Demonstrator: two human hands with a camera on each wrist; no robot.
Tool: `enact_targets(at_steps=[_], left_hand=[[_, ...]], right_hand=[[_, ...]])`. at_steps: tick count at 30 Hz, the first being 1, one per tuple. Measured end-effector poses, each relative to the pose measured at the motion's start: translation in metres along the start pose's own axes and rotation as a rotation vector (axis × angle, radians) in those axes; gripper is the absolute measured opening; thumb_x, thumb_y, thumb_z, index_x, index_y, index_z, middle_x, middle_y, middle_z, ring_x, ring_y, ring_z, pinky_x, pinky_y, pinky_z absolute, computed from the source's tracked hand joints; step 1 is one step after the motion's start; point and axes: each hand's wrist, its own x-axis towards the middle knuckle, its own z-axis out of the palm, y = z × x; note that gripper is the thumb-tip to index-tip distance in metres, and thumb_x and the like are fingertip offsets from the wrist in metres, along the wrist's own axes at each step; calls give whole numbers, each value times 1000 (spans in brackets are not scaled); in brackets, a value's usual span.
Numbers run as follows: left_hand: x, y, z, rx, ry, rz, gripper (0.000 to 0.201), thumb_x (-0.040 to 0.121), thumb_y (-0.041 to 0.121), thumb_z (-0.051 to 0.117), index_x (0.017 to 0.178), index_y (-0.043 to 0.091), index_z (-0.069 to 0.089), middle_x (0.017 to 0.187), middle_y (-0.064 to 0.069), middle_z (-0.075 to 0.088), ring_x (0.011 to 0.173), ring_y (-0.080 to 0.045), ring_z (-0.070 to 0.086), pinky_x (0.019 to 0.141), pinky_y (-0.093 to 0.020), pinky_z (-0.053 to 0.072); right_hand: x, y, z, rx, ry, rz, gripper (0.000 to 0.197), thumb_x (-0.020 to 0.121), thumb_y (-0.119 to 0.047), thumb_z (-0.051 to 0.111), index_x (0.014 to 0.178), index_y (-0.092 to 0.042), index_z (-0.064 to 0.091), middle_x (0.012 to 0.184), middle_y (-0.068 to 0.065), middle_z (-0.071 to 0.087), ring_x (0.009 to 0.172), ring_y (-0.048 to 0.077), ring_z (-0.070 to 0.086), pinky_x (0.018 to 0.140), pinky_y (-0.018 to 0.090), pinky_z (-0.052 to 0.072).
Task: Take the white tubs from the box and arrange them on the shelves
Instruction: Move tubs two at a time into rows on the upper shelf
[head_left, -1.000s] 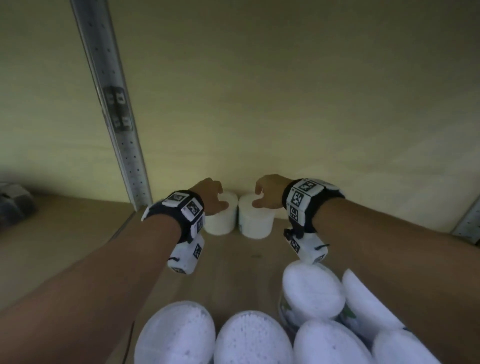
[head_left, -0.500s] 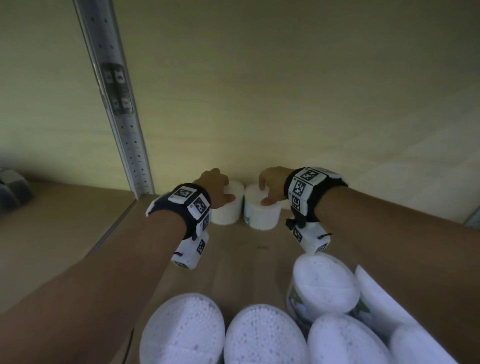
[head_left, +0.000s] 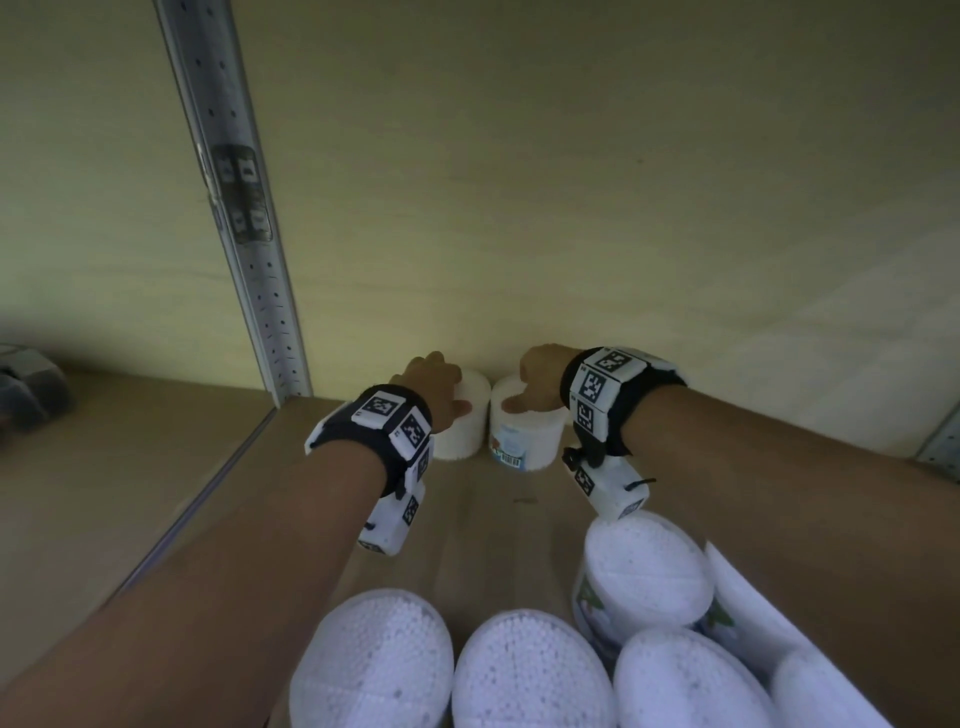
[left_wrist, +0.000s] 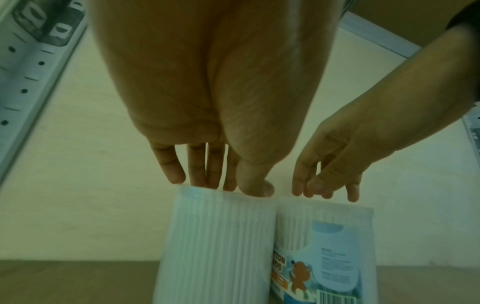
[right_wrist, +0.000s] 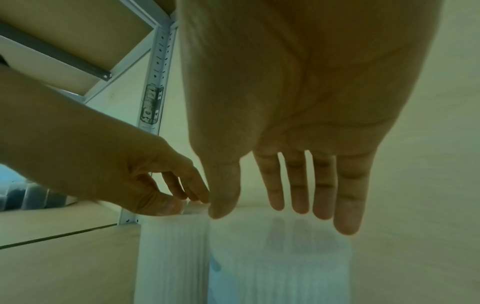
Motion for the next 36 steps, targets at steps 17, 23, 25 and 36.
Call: enact_targets(at_steps=[17, 23, 25, 36], left_hand=[[1, 3, 3, 41, -3, -8, 52, 98, 35, 47, 143, 12, 37, 145, -12, 30, 135, -33, 31, 109, -49, 34], [0, 3, 2, 64, -12, 6, 52, 98, 35, 45, 143, 11, 36, 144, -12, 31, 134, -34, 32, 108, -48, 34], [-1, 3, 2, 60, -14, 8, 52, 98, 35, 45, 144, 10, 35, 144, -12, 31, 134, -34, 32, 108, -48, 35], [1, 1, -1, 67, 2, 34, 51, 97, 36, 47, 140, 10, 38, 140, -11, 35, 131, -32, 35, 106, -46, 37]], right_hand=[[-13, 11, -6, 121, -54, -109, 58, 86, -7, 67, 140, -17, 48, 147, 6, 41, 133, 25, 43, 101, 33, 41], [-1, 2, 0, 60, 35, 13, 54, 90, -40, 61, 131, -4, 55, 133, 11, 57, 116, 28, 57, 94, 34, 46], [3, -1, 3, 14, -41, 29, 52, 92, -35, 61, 133, -4, 54, 137, 10, 55, 114, 24, 57, 91, 31, 45], [-4, 6, -5, 13, -53, -75, 66, 90, -17, 65, 148, -10, 33, 153, 8, 33, 139, 26, 37, 109, 31, 34]])
